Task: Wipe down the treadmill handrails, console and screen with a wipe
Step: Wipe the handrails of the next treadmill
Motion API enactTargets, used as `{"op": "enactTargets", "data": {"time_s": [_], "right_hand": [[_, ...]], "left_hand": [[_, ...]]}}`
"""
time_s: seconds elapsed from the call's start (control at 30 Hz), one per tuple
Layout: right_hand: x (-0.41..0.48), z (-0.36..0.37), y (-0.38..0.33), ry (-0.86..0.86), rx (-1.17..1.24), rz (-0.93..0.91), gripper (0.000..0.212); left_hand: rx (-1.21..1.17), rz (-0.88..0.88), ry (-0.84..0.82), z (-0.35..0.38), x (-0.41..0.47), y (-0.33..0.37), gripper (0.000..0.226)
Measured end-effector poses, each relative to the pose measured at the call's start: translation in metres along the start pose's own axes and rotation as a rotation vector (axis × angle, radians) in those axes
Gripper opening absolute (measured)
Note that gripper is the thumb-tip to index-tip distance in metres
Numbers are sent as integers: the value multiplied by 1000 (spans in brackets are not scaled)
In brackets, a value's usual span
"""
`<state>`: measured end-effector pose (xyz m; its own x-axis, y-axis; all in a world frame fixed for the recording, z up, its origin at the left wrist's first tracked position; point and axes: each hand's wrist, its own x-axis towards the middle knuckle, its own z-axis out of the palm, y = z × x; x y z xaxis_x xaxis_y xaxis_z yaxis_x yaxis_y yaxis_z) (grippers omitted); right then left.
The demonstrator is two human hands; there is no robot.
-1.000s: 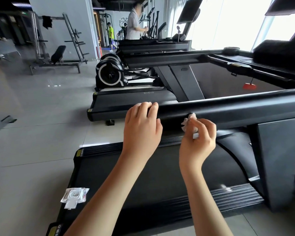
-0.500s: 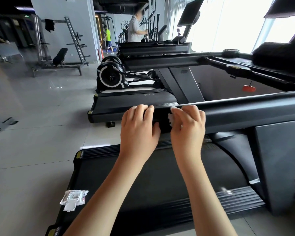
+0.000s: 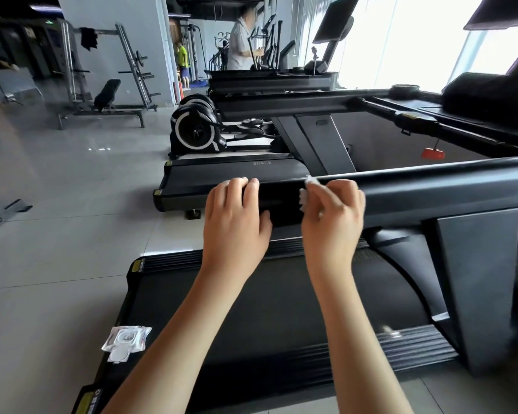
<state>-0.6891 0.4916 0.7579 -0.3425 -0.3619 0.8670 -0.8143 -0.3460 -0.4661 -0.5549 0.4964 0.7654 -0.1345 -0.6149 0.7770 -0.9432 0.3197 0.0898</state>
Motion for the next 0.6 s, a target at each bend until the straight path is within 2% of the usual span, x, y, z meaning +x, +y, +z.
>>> {"op": "enactTargets", "data": {"time_s": [0.13,0.3,0.47,0.6], "right_hand": [[-8,-3,10,101,-13,103,15],[-30,-4,10,-9,35,-6,18],[-26,-8,32,145,56,199,18],[-48,1,14,55,73,132,12]], "left_hand": [[14,-4,4,0,-1,2,49],[18,-4,26,3,-3,3,49],[31,-10,35,3,-4,4,49],[56,3,31,3,-4,4,50]]}}
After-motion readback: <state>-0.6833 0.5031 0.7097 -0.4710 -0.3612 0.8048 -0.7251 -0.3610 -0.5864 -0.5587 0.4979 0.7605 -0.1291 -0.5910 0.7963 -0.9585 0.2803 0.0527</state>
